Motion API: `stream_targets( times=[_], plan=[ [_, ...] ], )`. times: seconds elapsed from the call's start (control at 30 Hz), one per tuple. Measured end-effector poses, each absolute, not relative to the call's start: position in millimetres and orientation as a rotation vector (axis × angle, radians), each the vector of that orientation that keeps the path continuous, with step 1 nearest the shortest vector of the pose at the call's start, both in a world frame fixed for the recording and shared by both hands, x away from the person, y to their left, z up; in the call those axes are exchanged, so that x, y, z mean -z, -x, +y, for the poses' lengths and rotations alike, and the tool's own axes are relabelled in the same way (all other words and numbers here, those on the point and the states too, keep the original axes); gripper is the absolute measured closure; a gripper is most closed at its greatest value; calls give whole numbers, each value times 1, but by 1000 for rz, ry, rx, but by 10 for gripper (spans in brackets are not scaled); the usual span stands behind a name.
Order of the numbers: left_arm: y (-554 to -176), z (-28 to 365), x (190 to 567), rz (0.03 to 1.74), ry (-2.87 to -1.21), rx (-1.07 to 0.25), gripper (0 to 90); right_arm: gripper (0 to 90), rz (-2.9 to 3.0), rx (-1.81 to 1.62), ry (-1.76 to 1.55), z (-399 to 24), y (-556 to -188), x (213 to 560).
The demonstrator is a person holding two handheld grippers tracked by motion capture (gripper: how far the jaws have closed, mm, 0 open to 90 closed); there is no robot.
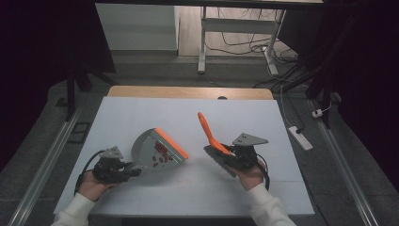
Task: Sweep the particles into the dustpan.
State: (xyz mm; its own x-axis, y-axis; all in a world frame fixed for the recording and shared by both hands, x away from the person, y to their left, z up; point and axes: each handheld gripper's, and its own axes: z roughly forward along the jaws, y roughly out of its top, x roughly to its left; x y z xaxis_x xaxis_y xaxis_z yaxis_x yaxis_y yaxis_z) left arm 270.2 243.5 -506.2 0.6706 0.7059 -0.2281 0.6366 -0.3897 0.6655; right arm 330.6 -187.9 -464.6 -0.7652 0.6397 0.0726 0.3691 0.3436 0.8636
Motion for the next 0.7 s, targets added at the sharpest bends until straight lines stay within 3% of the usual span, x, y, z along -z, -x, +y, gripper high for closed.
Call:
stream_targets(
  times=[0.7],
  plan=[
    [-266, 244, 502, 1190, -2025, -186, 616, 693, 2354, -1371, -931, -222, -324, 467]
  ],
)
